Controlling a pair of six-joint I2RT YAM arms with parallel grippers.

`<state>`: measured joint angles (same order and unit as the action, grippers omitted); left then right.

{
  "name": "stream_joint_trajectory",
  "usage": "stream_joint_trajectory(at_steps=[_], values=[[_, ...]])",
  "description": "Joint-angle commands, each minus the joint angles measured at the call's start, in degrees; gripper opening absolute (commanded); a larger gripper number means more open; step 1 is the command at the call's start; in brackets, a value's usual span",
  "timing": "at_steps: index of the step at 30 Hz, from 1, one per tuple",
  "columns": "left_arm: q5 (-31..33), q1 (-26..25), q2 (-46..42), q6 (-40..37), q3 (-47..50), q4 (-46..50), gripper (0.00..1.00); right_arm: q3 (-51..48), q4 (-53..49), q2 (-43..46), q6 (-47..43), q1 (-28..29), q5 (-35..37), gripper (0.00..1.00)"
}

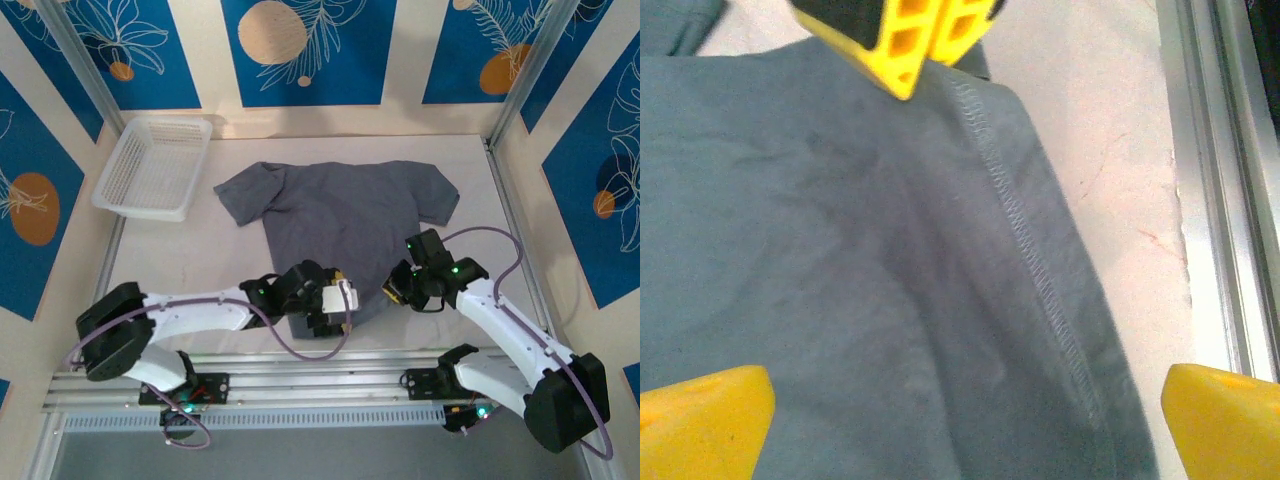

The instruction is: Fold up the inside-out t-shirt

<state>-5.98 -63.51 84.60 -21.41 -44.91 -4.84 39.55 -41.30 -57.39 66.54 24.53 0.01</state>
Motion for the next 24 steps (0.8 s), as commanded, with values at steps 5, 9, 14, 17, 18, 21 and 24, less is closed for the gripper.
stream_joint_trajectory(at_steps=[5,9,14,17,18,21,24], values=[[-0.2,-3.6,12.8,4.7,-4.9,-13.7,0.99,1.6,-1.4,-0.9,-0.4,0.2,-1.5,0.02],[7.5,-4.3,17.9,6.1,-7.4,-14.7,0.94,2.3,-2.6,-0.8,-0.8,-0.1,-0.6,0.03],[10.8,-4.1,15.6,7.1,-4.5,-17.9,0.81,1.4,-3.1,-0.8,-1.7,-0.4,1.0,0.04],[10.1,-3.7,12.4,7.2,-3.1,-15.6,0.78,0.6,-3.7,-1.2,-3.0,-0.9,2.2,0.04],[9.6,-3.4,11.5,7.2,-2.7,-14.7,0.77,0.4,-3.7,-1.3,-3.4,-1.1,2.4,0.04],[9.3,-2.8,10.4,8.3,-1.6,-14.2,0.68,-0.3,-3.3,-1.3,-4.0,-1.4,2.2,0.04],[9.4,-2.7,10.5,9.1,-1.4,-14.9,0.58,-0.4,-3.2,-1.2,-4.6,-1.5,2.1,0.04]])
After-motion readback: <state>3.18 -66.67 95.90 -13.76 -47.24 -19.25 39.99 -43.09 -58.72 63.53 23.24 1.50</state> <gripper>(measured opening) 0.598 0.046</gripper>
